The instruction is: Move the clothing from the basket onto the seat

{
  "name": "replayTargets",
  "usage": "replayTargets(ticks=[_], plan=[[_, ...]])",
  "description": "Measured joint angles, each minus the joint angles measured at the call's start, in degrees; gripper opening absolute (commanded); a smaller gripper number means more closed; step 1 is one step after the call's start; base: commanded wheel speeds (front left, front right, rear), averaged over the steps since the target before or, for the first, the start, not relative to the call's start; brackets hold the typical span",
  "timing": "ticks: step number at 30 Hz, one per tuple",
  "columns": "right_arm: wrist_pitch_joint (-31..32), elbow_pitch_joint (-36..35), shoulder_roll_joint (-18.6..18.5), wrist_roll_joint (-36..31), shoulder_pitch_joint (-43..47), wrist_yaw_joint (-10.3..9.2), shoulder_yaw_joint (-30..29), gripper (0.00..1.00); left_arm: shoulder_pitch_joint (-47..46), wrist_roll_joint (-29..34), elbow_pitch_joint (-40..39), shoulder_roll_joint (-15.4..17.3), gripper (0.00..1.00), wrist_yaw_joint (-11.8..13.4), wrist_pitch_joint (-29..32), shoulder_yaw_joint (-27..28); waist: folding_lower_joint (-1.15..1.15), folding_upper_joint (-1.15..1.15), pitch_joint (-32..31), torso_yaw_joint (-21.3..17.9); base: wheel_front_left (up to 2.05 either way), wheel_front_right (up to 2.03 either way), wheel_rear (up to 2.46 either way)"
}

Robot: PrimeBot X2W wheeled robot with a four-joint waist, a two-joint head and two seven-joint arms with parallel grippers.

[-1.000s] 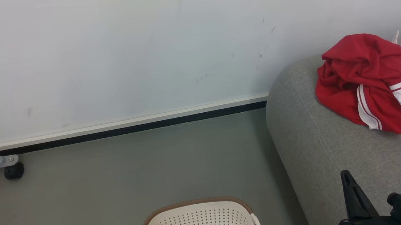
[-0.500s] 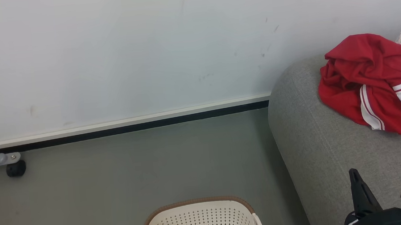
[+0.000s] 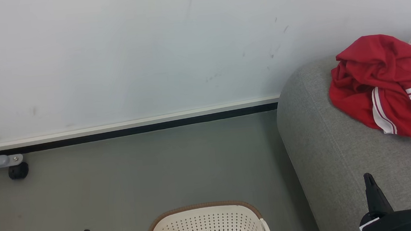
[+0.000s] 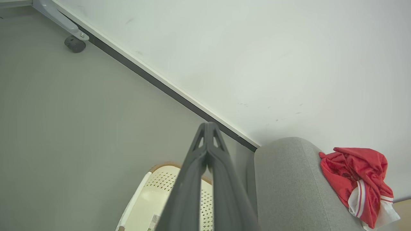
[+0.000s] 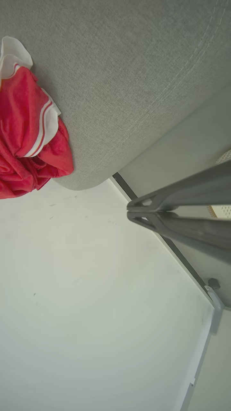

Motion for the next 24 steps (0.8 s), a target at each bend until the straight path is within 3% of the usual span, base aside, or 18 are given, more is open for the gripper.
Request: replayTargets(ticks=[24], plan=[[4.5,2.3,1.5,16.3,-1.7,2.70,-5.1,0.00,-4.1,-15.2,2.6,-1.2,0.00,-3.0,4.4,2.7,0.00,0.00,0.3,0.8,0.00,0.00,0.00]])
